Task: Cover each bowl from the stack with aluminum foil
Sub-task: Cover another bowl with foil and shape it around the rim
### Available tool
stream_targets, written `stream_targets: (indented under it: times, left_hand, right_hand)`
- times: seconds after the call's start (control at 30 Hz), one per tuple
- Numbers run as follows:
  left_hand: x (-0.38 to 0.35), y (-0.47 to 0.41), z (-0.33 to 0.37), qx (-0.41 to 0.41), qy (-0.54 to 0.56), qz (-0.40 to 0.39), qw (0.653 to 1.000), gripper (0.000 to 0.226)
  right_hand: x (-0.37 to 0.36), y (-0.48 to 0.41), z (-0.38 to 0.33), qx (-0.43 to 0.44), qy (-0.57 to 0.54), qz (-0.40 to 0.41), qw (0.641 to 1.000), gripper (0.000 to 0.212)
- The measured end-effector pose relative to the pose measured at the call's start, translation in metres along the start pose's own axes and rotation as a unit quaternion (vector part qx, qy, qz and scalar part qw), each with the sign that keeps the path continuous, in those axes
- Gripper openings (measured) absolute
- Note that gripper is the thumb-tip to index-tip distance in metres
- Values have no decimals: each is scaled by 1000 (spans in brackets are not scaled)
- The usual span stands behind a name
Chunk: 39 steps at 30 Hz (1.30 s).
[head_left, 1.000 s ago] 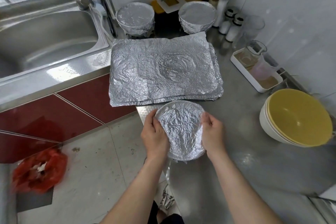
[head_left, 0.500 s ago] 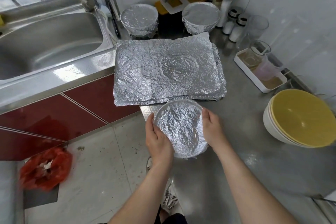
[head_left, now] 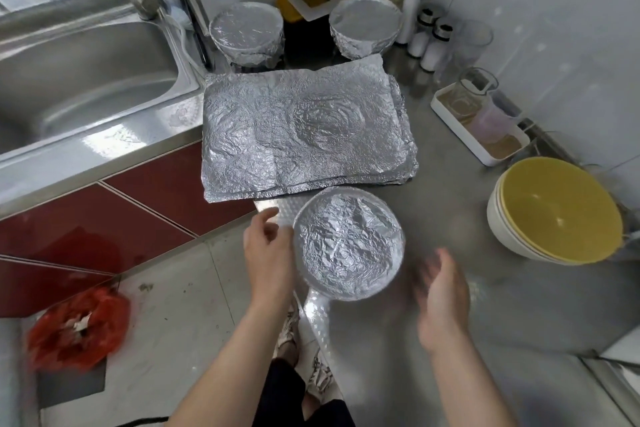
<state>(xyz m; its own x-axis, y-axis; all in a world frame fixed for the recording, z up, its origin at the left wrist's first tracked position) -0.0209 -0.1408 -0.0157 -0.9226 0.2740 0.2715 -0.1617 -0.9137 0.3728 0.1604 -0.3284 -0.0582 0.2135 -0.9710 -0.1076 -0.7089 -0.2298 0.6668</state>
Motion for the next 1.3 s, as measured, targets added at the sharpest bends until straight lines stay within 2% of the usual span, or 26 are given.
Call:
stream_targets:
  times: [0.1, 0.17, 0.3, 0.4, 0.43, 0.53, 0.6, 0.7, 0.83, 0.97, 1.1, 1.2, 1.3]
  left_hand:
    - [-26, -19, 15, 2, -13, -104, 994, 36]
    - [-37, -21, 17, -10, -29, -149, 988, 37]
    - [-36, -9, 5, -3, -42, -95, 995, 38]
    - [-29, 8, -5, 4, 0, -60, 998, 32]
    - [-26, 13, -6, 6, 5, -57, 998, 30]
    - [-21, 14, -6, 17, -10, -66, 998, 26]
    - [-22, 6, 1, 15, 3, -92, 996, 39]
    - [-32, -13, 18, -3, 3, -147, 989, 46]
    - [-47, -23, 16, 10, -36, -203, 979, 46]
    - [-44, -14, 10, -2, -33, -153, 988, 48]
    - [-40, -8, -1, 0, -21, -97, 995, 45]
    - [-40, -3, -4, 1, -6, -68, 998, 48]
    - [-42, -1, -9, 8, 13, -54, 998, 53]
  right_hand:
    - [-14, 21, 31, -64, -90, -28, 993, 34]
    - [-28, 27, 40, -69, -110, -54, 990, 36]
    - [-51, 24, 34, -48, -87, -88, 991, 52]
    - [-48, 8, 28, -24, -6, -65, 998, 79]
    - [-46, 3, 23, -16, 27, -66, 997, 77]
    - [-46, -11, 11, -37, 56, -90, 994, 50]
    - [-51, -16, 9, -70, 67, -135, 986, 51]
    - [-59, -18, 7, -102, 87, -193, 972, 67]
    - [-63, -22, -3, -69, 99, -186, 975, 48]
    - [-70, -25, -19, -12, 197, -211, 957, 56]
    - [-88, -26, -40, 67, 331, -258, 905, 53]
    - [-96, -26, -46, 101, 369, -274, 882, 52]
    - [-97, -27, -45, 100, 375, -268, 882, 46]
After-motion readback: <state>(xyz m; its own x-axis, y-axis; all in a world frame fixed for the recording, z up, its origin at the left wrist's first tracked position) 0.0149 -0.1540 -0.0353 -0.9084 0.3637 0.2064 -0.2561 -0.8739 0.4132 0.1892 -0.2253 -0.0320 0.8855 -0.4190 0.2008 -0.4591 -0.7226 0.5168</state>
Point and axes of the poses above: each hand's wrist, its own y-axis away from the middle knuckle, its own x-axis out of the back of the hand, z = x × y, the point moved 6 cm from there along -y, towards the middle knuckle, and after that the axes turned 6 degrees about -z, right-handed, at the moved point
